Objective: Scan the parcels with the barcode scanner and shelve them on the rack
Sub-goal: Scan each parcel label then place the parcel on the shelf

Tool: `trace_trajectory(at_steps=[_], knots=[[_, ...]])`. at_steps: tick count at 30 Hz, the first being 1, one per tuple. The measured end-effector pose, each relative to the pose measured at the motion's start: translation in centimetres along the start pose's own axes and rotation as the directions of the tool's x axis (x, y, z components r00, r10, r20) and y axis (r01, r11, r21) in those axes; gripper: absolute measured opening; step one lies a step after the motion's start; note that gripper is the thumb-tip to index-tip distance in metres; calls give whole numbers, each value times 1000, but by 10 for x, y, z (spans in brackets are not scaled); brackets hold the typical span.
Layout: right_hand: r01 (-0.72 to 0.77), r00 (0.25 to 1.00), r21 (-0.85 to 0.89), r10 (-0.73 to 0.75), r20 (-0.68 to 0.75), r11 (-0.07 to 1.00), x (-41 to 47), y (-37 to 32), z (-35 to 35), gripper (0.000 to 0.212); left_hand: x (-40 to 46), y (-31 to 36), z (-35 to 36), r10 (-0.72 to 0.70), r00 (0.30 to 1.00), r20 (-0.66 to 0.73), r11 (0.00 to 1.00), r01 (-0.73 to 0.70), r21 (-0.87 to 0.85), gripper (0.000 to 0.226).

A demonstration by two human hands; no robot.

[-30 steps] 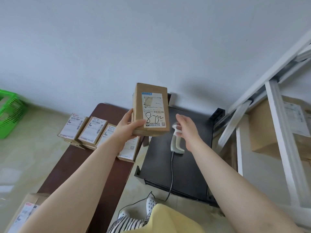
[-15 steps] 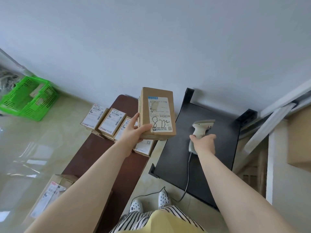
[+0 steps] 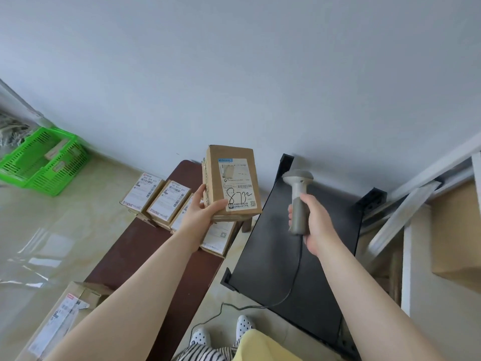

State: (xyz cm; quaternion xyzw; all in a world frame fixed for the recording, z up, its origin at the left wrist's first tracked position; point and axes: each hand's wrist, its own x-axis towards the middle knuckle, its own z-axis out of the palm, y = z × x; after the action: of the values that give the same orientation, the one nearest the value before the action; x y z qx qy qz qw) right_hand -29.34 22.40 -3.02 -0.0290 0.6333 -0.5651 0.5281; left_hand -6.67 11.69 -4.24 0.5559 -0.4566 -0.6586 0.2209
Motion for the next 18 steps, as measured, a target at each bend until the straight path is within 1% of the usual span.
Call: trace_trajectory(at_steps=[2,3,5,6,9,13,18], knots=[[-43,983,17,40,179,999,-15,-9,7,32,0,3,3,0,1000,-18,1000,0,-21,102],[-62,966,9,57,251,998,-22,-12,11,36,0,3,4,3,1000,-26,1000,-4,-28,104],[-84,933,-7,81,350,996,-31,-17,18,39,0,5,7,10,999,-35,999,-11,-38,104],[-96,924,-22,97,370,995,-34,-18,21,40,0,6,7,9,999,-37,999,-11,-39,107],[-109,918,-83,132,374,991,-40,-20,27,39,-2,8,10,11,999,-36,999,-13,-49,118],[-95,922,-136,139,361,986,-45,-20,30,39,-4,7,9,7,1000,-23,999,-8,-53,119],[-89,931,-129,129,342,988,-47,-18,31,37,-8,4,10,1,999,-32,999,-3,-40,118]])
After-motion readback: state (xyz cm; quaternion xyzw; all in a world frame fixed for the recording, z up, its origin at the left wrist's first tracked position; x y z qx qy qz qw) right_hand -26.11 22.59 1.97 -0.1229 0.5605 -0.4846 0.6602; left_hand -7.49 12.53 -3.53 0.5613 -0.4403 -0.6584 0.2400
